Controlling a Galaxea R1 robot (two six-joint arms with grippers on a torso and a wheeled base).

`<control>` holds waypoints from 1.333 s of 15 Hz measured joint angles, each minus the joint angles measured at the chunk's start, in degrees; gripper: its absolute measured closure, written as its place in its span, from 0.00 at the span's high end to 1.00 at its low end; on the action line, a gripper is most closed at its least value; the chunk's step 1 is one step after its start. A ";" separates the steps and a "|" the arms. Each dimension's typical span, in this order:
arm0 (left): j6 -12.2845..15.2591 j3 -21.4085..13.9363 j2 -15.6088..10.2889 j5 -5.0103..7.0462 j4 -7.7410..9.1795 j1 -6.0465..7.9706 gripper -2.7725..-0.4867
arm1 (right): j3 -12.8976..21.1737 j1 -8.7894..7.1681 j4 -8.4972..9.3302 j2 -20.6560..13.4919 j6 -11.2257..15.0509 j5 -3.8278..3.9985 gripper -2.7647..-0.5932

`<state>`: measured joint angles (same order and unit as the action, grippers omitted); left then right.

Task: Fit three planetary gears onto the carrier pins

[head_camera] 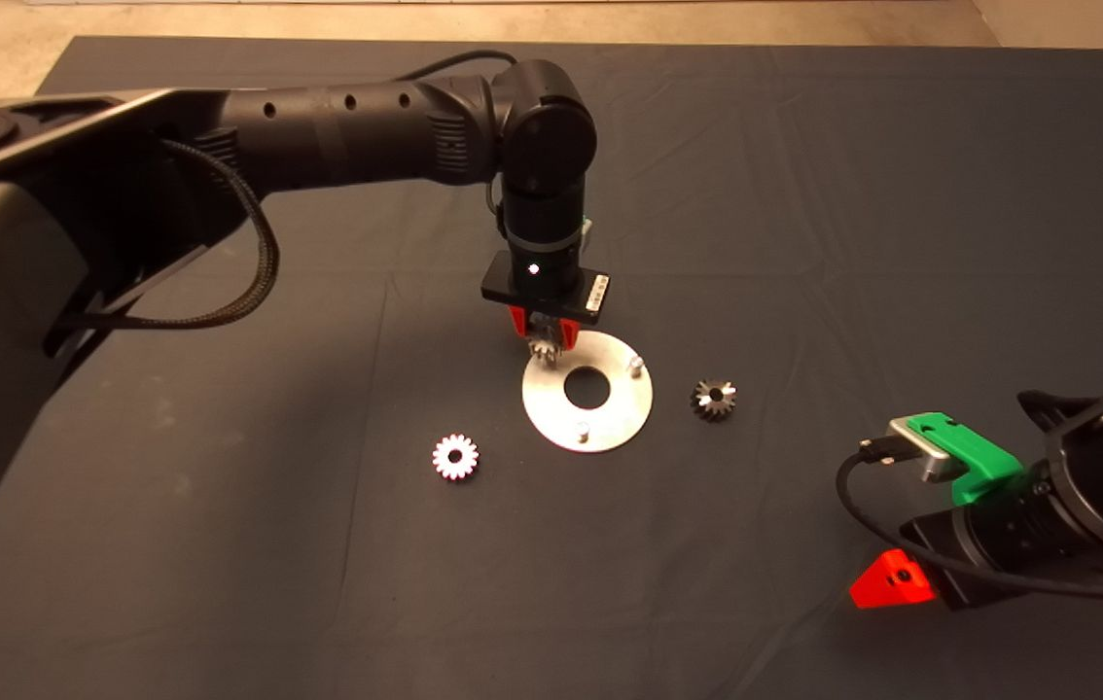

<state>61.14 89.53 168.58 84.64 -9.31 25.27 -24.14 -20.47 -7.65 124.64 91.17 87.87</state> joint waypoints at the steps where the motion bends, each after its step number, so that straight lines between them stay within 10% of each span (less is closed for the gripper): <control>1: 0.00 0.00 0.02 0.28 0.00 0.00 0.22 | 0.00 0.00 -0.01 0.00 0.00 0.00 1.00; 20: -0.34 0.16 0.16 -0.40 0.06 -0.68 0.22 | 0.00 0.00 -0.01 0.00 0.00 -0.02 1.00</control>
<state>60.80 89.69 168.74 84.24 -9.26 24.59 -24.14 -20.47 -7.66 124.64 91.17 87.85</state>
